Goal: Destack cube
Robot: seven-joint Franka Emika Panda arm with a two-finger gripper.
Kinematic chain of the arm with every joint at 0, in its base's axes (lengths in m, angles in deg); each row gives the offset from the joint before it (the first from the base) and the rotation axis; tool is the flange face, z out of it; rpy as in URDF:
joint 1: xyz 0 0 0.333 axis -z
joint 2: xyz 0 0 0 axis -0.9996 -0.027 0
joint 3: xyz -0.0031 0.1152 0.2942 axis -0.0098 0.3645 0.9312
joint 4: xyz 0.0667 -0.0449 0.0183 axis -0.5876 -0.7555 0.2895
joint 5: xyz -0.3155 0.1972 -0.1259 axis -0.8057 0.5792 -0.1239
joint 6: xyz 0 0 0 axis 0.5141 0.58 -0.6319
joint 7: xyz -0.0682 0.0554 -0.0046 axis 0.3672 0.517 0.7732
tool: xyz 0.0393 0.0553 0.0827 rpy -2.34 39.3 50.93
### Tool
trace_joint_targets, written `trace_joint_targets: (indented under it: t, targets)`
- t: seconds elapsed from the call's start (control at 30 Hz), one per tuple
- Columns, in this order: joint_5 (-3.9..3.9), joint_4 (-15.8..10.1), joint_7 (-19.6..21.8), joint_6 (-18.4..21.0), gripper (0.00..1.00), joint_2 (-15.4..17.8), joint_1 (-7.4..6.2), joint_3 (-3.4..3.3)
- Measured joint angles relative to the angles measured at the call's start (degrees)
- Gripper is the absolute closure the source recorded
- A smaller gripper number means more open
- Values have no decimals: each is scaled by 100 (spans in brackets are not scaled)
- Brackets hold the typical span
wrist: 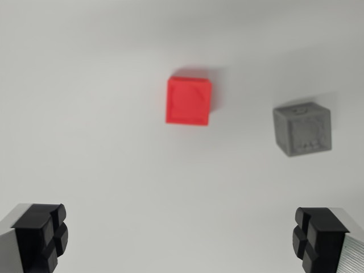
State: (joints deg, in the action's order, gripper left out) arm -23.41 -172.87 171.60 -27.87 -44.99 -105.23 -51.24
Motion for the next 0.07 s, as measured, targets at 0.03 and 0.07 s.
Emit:
trace_joint_targets:
  t: [0.03, 0.07]
  targets:
    - [0, 0, 0, 0, 0, 0, 0, 0]
    - [0, 0, 0, 0, 0, 0, 0, 0]
